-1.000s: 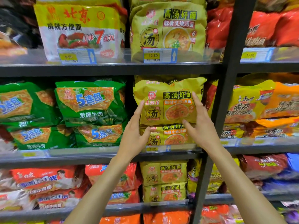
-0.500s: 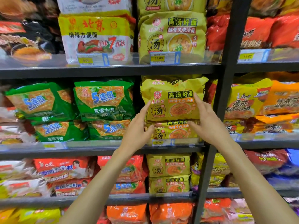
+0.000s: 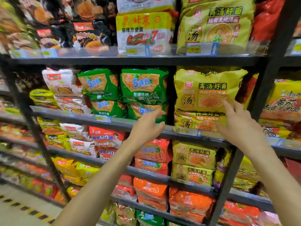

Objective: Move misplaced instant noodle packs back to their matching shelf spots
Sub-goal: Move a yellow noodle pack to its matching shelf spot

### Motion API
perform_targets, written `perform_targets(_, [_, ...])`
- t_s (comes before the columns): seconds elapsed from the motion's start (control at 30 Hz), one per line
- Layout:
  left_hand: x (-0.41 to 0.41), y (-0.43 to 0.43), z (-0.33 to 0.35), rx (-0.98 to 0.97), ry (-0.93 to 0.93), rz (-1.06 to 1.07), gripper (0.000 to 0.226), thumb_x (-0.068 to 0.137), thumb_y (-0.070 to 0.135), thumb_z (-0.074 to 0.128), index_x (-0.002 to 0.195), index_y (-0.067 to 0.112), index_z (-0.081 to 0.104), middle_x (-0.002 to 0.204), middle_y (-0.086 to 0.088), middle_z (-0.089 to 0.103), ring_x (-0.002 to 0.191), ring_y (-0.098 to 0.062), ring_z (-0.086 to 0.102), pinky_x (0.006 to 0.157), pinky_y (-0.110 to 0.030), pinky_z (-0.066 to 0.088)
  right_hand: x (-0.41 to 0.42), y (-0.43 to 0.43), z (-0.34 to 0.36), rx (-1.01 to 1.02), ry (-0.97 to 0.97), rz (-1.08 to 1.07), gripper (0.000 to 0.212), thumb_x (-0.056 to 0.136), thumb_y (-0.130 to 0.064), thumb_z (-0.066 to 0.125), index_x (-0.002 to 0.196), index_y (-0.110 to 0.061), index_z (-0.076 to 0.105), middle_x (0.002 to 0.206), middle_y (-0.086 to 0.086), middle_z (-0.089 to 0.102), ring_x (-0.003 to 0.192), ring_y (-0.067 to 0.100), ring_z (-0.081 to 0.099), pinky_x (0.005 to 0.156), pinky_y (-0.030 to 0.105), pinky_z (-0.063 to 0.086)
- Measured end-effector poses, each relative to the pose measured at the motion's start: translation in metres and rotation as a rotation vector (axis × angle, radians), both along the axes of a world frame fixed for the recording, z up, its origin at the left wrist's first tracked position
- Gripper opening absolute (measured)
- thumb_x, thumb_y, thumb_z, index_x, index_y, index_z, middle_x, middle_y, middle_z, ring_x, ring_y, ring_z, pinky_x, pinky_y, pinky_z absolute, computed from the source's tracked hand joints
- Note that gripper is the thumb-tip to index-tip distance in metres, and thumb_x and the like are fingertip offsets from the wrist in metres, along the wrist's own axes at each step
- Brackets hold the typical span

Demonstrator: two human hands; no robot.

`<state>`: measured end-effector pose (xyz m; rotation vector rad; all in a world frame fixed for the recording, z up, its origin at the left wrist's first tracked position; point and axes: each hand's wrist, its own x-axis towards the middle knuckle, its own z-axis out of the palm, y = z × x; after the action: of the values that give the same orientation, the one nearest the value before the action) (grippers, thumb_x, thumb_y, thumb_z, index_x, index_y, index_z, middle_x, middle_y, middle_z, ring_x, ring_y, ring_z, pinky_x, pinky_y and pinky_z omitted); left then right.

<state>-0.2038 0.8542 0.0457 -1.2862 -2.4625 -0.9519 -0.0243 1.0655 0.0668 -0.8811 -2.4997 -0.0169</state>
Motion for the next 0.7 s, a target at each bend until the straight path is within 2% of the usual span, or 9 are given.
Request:
perform_targets(0.2, [0.022, -0.030, 0.006, -0.114, 0.039, 0.088, 0.046, 0.103, 0.034, 0.056, 0.146, 0.022, 0.052, 0.144, 0.004, 0.059, 0.137, -0.018, 0.051, 0.106, -0.046, 0.048, 0.005, -0.031, 0.001, -0.024, -0.145, 0.097, 0.070, 0.096, -0.041, 0.058, 0.155, -0.025, 0.024, 0.160, 0.010, 0.023, 0.140, 0.038, 0.036, 0.095, 0.052, 0.048])
perform_targets(0.33, [0.037, -0.044, 0.010, -0.219, 0.069, 0.118, 0.042, 0.103, 0.039, 0.054, 0.140, 0.021, 0.055, 0.140, -0.001, 0.061, 0.133, -0.021, 0.052, 0.099, -0.049, 0.052, 0.015, -0.045, 0.003, -0.056, -0.181, 0.141, 0.067, 0.095, -0.045, 0.058, 0.153, -0.026, 0.031, 0.156, 0.007, 0.031, 0.140, 0.034, 0.036, 0.096, 0.052, 0.048])
perform_targets(0.47, [0.049, -0.052, 0.015, -0.305, 0.071, 0.124, 0.042, 0.101, 0.040, 0.055, 0.139, 0.021, 0.056, 0.141, -0.004, 0.061, 0.128, -0.022, 0.057, 0.096, -0.048, 0.054, 0.033, -0.057, 0.009, -0.063, -0.247, 0.180, 0.068, 0.094, -0.048, 0.058, 0.153, -0.029, 0.031, 0.154, 0.006, 0.034, 0.140, 0.031, 0.037, 0.098, 0.050, 0.048])
perform_targets(0.57, [0.057, -0.053, 0.021, -0.372, 0.074, 0.120, 0.046, 0.100, 0.044, 0.056, 0.141, 0.022, 0.054, 0.130, -0.006, 0.067, 0.121, -0.024, 0.060, 0.093, -0.048, 0.055, 0.051, -0.063, 0.015, -0.053, -0.317, 0.192, 0.064, 0.094, -0.049, 0.059, 0.150, -0.030, 0.034, 0.150, 0.005, 0.038, 0.136, 0.031, 0.040, 0.096, 0.049, 0.048])
perform_targets(0.7, [0.078, -0.051, 0.030, -0.454, 0.084, 0.088, 0.049, 0.101, 0.046, 0.055, 0.145, 0.024, 0.050, 0.140, -0.001, 0.060, 0.134, -0.025, 0.049, 0.099, -0.044, 0.050, 0.082, -0.071, 0.022, -0.094, -0.399, 0.230, 0.069, 0.095, -0.047, 0.060, 0.154, -0.037, 0.025, 0.156, 0.002, 0.035, 0.139, 0.031, 0.038, 0.103, 0.049, 0.046])
